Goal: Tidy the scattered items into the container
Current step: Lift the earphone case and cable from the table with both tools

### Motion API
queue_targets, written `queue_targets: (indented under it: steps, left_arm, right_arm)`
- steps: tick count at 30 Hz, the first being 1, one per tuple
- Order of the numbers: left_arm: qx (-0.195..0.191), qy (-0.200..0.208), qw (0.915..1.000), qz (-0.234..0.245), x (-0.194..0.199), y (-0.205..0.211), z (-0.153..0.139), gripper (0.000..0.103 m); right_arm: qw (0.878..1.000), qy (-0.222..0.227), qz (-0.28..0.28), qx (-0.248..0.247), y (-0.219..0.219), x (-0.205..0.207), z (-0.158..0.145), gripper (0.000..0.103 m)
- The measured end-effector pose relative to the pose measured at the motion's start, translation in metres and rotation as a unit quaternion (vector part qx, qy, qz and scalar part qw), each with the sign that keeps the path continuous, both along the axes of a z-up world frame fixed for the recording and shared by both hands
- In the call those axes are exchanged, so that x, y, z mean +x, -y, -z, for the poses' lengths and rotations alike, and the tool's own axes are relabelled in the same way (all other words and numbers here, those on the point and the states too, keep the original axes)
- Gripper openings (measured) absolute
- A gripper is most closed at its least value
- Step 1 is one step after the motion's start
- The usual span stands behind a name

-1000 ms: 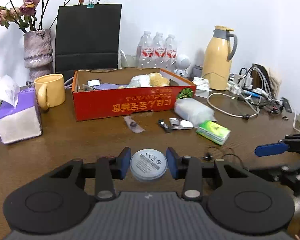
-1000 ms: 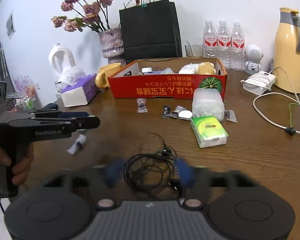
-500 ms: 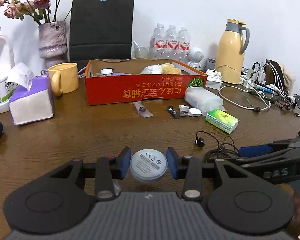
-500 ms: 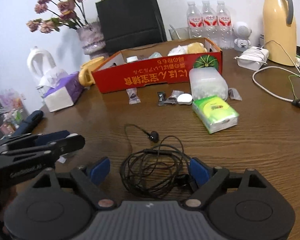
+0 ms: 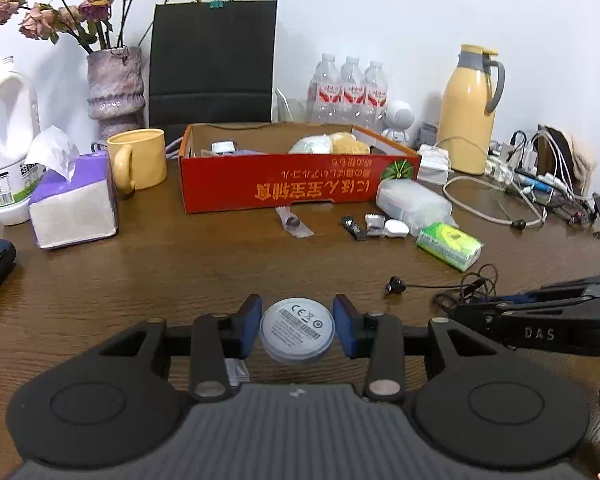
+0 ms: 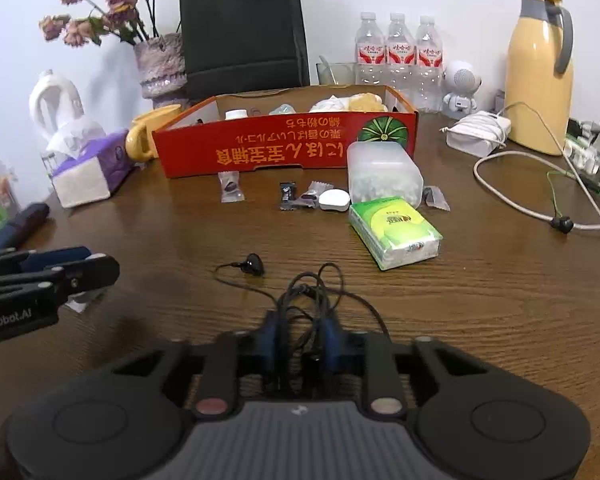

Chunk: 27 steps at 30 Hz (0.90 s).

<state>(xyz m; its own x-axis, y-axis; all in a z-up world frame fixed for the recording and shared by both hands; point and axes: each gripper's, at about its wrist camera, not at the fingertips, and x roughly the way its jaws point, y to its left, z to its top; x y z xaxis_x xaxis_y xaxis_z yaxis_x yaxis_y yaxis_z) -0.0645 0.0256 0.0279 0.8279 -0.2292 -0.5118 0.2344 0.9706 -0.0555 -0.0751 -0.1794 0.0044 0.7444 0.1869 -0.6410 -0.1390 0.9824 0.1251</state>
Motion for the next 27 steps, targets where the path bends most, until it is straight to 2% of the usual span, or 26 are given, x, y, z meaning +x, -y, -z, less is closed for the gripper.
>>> queue_targets:
  steps: [2, 5, 10, 13, 16, 21, 27]
  left_arm:
    - [0.004, 0.013, 0.9999, 0.004, -0.007, 0.004, -0.008, 0.040]
    - [0.017, 0.050, 0.9986, 0.003, -0.025, 0.009, -0.022, 0.040]
    - [0.013, 0.102, 0.9946, -0.013, -0.035, 0.008, -0.053, 0.040]
    - [-0.003, 0.122, 0.9924, -0.016, -0.026, 0.005, -0.075, 0.040]
    - [-0.011, 0.138, 0.9903, -0.011, -0.006, 0.006, -0.100, 0.040]
    - [0.025, 0.181, 0.9831, -0.008, 0.043, 0.018, -0.141, 0.040]
    - [0.013, 0.149, 0.9887, -0.005, 0.133, 0.009, -0.189, 0.040]
  right_arm:
    - [1.000, 0.007, -0.006, 0.028, 0.007, -0.003, -0.007, 0.006]
    - [0.998, 0.047, -0.013, 0.028, 0.010, -0.017, -0.032, 0.006]
    - [0.994, 0.090, -0.030, 0.059, 0.024, -0.026, -0.077, 0.006]
    - [0.989, 0.124, -0.040, 0.064, 0.031, -0.023, -0.108, 0.006]
    - [0.985, 0.151, -0.054, 0.070, 0.038, -0.012, -0.136, 0.006]
    - [0.976, 0.195, -0.073, 0.061, 0.047, 0.026, -0.190, 0.006]
    - [0.970, 0.216, -0.087, 0.064, 0.052, 0.100, -0.253, 0.007]
